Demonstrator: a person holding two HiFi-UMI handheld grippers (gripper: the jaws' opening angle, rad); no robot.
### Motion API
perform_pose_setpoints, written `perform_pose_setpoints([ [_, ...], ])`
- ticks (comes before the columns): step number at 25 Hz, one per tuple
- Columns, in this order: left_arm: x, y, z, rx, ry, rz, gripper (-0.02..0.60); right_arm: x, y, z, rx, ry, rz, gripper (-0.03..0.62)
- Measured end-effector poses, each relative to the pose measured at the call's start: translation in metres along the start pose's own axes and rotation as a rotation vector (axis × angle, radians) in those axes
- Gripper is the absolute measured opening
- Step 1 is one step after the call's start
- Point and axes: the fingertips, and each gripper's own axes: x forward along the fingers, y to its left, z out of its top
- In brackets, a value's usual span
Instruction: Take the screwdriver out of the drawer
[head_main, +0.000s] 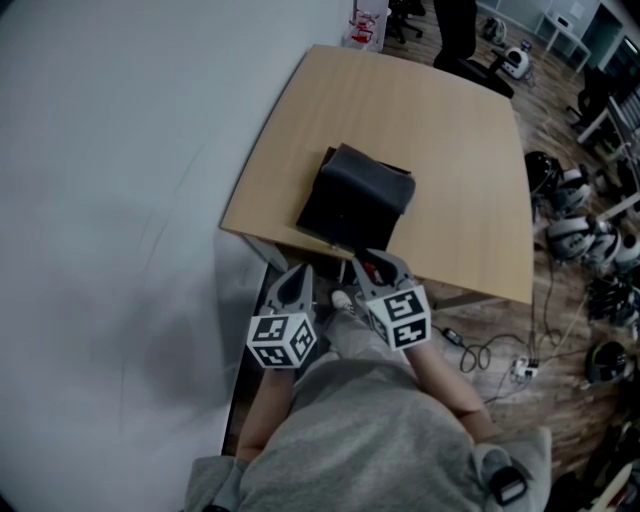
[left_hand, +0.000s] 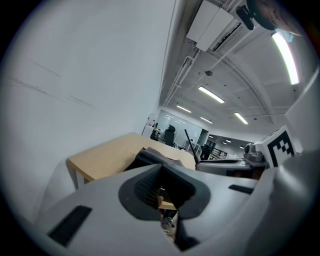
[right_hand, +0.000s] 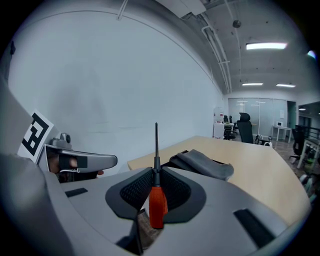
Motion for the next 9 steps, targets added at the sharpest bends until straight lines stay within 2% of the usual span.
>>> perform_pose_setpoints([
  [9,0.0017,-0.0052,0.0038,0.001,-0.006,-0.006,0.0,-0.0028,0.003,0.0069,-0.016,-0.005,0.008,0.061],
])
